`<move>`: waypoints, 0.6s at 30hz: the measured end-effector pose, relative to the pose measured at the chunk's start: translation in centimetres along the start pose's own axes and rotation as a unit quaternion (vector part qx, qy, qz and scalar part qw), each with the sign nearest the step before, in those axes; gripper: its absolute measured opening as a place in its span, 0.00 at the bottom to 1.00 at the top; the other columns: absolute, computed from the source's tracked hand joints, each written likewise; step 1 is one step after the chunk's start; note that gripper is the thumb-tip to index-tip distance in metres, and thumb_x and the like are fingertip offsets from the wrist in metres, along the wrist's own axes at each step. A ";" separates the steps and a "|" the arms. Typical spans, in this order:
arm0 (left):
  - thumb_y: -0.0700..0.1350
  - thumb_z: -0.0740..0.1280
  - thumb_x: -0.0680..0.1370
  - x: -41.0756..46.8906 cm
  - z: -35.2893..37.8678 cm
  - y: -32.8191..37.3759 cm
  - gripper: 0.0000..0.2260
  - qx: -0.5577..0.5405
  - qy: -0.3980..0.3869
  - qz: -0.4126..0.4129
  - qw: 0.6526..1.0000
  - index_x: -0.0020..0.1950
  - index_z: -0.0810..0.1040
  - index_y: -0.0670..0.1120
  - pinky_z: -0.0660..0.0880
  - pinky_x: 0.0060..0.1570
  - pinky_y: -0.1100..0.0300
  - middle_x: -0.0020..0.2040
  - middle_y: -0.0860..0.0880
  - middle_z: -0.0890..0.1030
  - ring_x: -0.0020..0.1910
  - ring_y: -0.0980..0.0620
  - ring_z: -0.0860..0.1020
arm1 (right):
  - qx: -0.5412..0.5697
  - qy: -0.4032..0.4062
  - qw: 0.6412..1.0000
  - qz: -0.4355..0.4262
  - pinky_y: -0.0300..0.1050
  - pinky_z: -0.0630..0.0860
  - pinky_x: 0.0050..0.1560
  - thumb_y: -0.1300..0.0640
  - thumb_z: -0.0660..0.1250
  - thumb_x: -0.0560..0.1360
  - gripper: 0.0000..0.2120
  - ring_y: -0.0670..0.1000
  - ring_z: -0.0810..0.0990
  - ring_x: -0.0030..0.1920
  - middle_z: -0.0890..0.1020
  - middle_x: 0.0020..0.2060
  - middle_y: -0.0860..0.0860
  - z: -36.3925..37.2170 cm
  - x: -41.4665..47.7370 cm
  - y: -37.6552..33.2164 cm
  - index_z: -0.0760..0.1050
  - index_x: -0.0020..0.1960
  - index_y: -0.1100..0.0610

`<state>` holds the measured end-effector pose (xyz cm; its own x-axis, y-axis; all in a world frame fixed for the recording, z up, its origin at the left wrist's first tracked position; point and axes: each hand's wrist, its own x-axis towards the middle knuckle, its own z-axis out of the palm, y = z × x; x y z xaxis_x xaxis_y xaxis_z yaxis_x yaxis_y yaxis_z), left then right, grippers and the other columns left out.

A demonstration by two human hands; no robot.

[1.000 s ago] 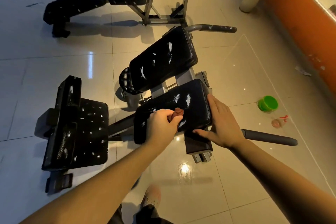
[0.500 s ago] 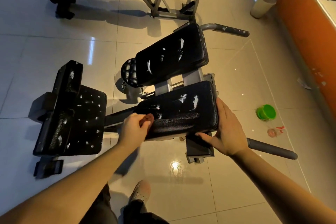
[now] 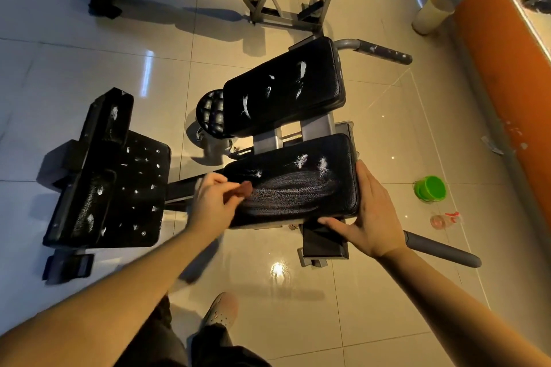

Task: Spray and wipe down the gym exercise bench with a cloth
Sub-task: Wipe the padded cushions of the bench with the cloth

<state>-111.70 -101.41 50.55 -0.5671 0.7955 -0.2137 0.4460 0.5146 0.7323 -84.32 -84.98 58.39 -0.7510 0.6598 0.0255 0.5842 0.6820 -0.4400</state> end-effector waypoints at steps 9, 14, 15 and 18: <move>0.52 0.70 0.80 0.3 2.8 14.5 0.12 -0.086 -0.021 0.097 0.991 0.61 0.82 0.50 0.76 0.46 0.61 0.53 0.53 0.78 0.51 0.54 0.77 | 0.022 0.011 1.000 -0.012 0.53 0.75 0.66 0.36 0.77 0.69 0.52 0.50 0.73 0.70 0.71 0.73 0.50 -0.6 0.2 -1.3 0.55 0.82 0.56; 0.46 0.71 0.80 -1.3 1.1 5.1 0.09 -0.046 -0.017 0.092 0.995 0.59 0.85 0.46 0.70 0.43 0.66 0.46 0.54 0.76 0.45 0.55 0.76 | 0.019 0.002 1.000 -0.002 0.56 0.73 0.70 0.32 0.74 0.70 0.55 0.51 0.69 0.75 0.66 0.77 0.50 -0.3 0.0 -0.7 0.51 0.83 0.56; 0.46 0.72 0.79 -0.2 0.5 2.9 0.09 -0.026 0.009 0.022 0.999 0.57 0.85 0.45 0.70 0.42 0.64 0.45 0.52 0.77 0.46 0.52 0.77 | 0.018 0.003 1.000 -0.002 0.57 0.72 0.71 0.31 0.74 0.70 0.55 0.51 0.68 0.76 0.65 0.78 0.50 -0.3 0.0 -0.5 0.50 0.83 0.56; 0.48 0.71 0.79 3.4 0.4 2.6 0.07 -0.030 0.028 -0.092 0.995 0.48 0.85 0.46 0.74 0.40 0.56 0.41 0.48 0.82 0.45 0.44 0.81 | 0.016 0.007 1.000 -0.003 0.56 0.72 0.71 0.31 0.73 0.70 0.56 0.51 0.67 0.76 0.65 0.79 0.50 -0.3 0.1 -0.7 0.50 0.83 0.56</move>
<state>-112.15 -97.24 51.51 -0.6739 0.6692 -0.3131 0.2901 0.6294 0.7209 -84.65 -85.29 58.99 -0.7500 0.6602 0.0405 0.5697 0.6758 -0.4678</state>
